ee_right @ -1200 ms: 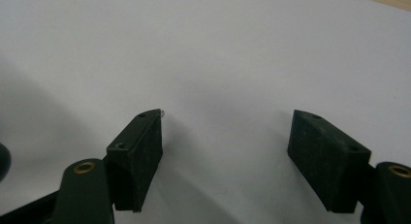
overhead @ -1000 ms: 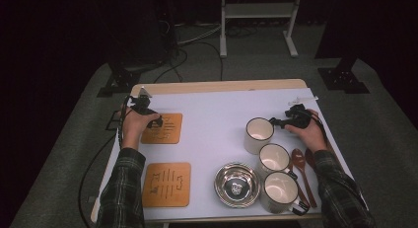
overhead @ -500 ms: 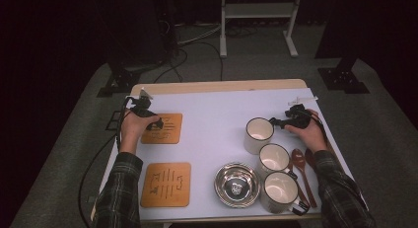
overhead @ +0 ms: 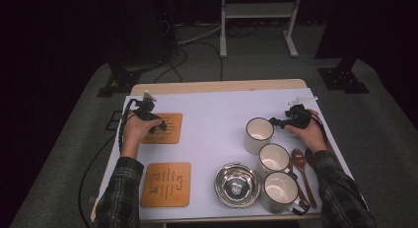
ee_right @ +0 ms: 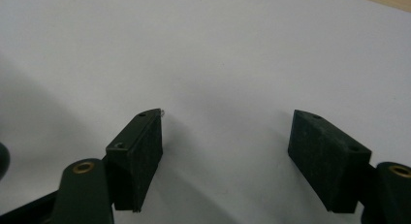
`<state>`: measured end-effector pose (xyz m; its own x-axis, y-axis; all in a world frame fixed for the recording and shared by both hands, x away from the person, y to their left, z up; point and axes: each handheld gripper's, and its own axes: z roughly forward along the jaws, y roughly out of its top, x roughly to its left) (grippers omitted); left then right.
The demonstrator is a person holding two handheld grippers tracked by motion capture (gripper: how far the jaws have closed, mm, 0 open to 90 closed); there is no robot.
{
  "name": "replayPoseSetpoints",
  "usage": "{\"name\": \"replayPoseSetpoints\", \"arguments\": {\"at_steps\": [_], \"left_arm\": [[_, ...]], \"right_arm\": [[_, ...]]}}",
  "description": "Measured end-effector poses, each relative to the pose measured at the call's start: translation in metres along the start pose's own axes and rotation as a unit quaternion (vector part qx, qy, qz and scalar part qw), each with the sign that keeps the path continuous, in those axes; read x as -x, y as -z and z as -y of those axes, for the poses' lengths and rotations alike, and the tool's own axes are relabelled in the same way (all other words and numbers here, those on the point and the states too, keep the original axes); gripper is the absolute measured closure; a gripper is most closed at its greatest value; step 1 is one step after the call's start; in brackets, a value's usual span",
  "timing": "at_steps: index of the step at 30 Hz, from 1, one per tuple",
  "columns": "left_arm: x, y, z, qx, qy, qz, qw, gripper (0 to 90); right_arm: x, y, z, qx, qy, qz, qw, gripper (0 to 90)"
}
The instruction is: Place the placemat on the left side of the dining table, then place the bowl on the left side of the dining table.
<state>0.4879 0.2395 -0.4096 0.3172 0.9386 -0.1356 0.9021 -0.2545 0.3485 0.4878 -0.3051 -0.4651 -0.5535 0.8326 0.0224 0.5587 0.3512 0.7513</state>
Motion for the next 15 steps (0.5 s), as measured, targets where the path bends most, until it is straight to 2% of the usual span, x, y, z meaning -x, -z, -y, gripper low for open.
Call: {"name": "replayPoseSetpoints", "arguments": {"at_steps": [10,15], "left_arm": [[0.010,-0.001,0.003,0.005,-0.013,0.011,0.9998,26.0],[0.017,0.001,0.006,0.008,-0.013,0.022,0.9996,22.8]], "right_arm": [[-0.001,0.000,0.000,0.001,0.003,0.003,1.0000,26.6],[-0.001,0.000,0.000,0.000,0.001,0.002,1.0000,26.5]]}}
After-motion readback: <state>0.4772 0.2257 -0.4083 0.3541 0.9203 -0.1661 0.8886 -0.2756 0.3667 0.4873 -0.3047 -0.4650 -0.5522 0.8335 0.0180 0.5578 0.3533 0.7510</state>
